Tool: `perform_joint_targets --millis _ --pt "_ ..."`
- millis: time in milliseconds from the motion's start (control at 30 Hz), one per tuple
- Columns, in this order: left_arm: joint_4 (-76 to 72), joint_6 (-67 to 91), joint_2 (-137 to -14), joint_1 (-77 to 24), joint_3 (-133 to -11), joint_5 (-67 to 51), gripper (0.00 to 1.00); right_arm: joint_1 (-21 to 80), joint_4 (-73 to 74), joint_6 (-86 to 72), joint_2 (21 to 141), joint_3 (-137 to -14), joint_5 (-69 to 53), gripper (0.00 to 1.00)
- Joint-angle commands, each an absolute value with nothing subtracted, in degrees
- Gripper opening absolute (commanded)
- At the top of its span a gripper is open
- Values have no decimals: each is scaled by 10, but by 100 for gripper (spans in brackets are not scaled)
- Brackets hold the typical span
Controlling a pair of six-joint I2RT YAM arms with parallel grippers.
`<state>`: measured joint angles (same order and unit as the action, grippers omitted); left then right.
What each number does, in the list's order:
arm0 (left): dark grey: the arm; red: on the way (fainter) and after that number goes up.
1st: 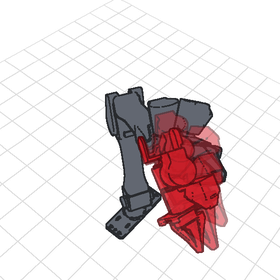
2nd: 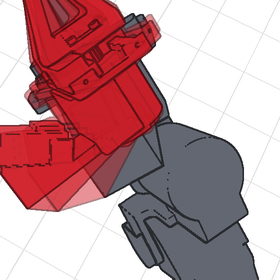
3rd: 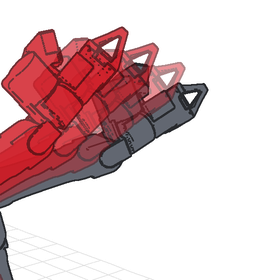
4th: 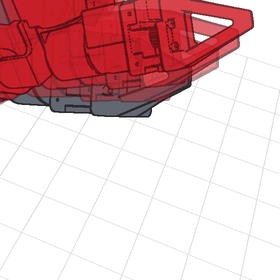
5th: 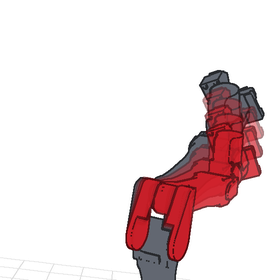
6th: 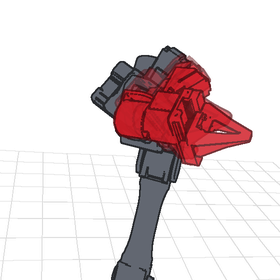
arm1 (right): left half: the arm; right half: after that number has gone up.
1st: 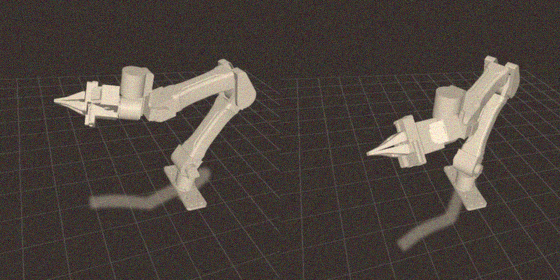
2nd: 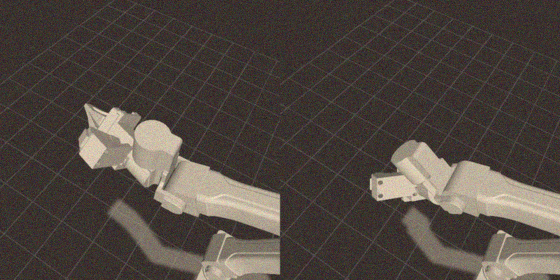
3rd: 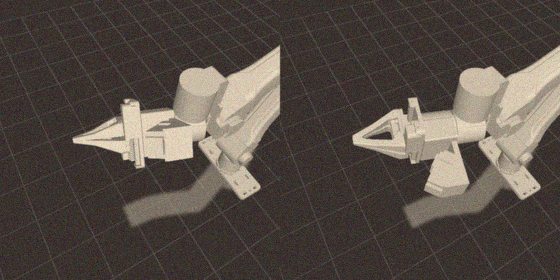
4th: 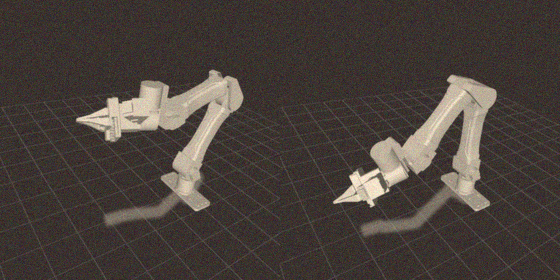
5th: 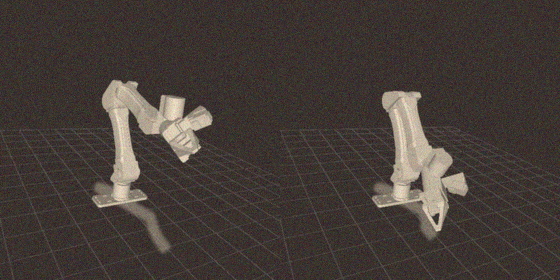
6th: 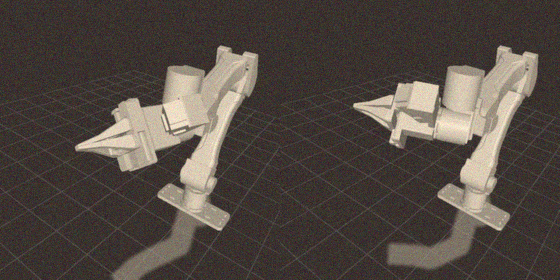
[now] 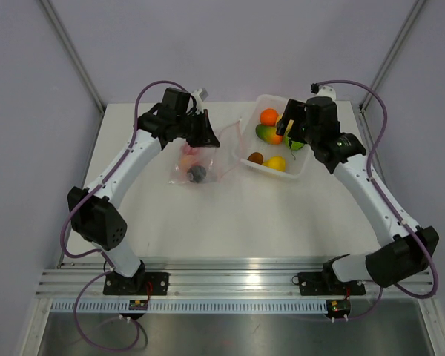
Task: Place the food in the zip-top bag and seal the zipper
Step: Pick up the fake fruit from the bin.
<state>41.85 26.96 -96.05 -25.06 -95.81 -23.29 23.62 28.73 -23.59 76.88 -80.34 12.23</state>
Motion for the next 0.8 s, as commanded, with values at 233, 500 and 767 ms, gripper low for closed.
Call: perform_joint_targets --millis 233,500,767 --pt "399 266 -932 -248 -964 -236 0 183 337 -203 990 -885 -22 91" --pt "400 265 -933 -248 -969 -236 0 186 330 -197 1079 -930 -65 83" --pt "401 265 -939 -248 -972 -238 0 210 368 -182 1151 -1014 -62 82"
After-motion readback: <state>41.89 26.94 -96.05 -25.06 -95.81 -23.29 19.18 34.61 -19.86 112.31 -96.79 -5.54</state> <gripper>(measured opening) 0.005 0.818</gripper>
